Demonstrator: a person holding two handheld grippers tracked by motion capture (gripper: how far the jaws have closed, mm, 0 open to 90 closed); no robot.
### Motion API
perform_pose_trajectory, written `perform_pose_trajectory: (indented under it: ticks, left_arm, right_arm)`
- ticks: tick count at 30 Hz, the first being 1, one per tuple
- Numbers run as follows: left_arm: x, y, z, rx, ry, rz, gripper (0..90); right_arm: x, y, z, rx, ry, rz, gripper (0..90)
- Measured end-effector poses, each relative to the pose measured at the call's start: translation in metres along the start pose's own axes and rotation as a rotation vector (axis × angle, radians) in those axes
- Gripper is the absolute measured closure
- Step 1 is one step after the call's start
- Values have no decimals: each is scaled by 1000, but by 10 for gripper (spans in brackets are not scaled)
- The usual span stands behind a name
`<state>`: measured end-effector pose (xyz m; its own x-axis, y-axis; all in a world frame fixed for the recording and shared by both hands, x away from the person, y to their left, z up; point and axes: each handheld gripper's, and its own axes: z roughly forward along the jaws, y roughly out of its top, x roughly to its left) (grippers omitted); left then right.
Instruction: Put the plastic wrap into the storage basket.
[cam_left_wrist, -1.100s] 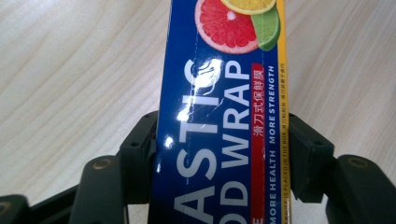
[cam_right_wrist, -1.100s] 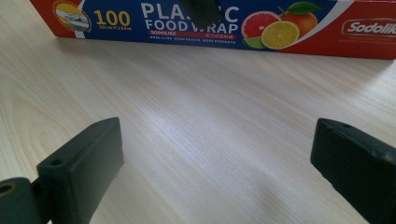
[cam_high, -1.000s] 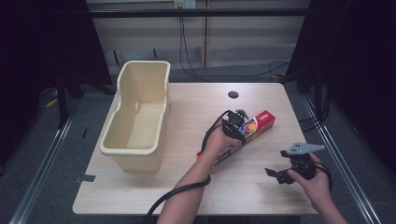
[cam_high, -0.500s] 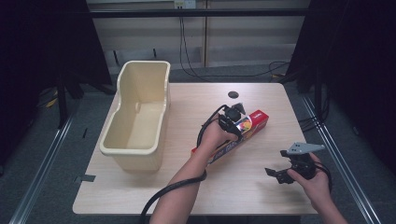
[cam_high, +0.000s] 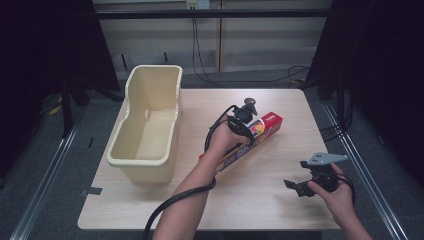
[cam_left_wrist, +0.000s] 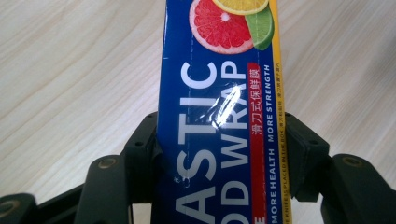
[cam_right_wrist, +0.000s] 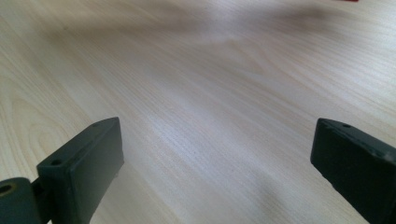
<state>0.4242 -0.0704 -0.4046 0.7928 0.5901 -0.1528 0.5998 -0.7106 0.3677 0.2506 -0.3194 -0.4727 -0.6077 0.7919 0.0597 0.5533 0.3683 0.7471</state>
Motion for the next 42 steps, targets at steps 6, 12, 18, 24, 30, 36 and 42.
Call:
perform_pose_trajectory:
  ticks: [6,12,18,24,30,36,42]
  left_arm:
    - [5,-1,-16,0,22,-24,407]
    - [7,0,-32,17,37,-28,407]
    - [12,1,-49,25,47,-49,406]
    - [17,-2,-59,27,42,-78,407]
    - [22,-5,-69,39,41,-102,407]
    - [27,-7,-80,36,46,-126,406]
    - [32,-10,-90,34,46,-150,407]
  right_arm:
    - [0,0,1,-2,-5,1,23]
    - [0,0,1,-3,-7,0,24]
    - [0,0,0,-5,-3,0,24]
    - [0,0,1,-6,-5,-4,23]
    - [1,0,2,3,-2,-10,24]
    - [0,0,2,1,-3,-7,23]
    - [1,0,2,2,-1,-7,23]
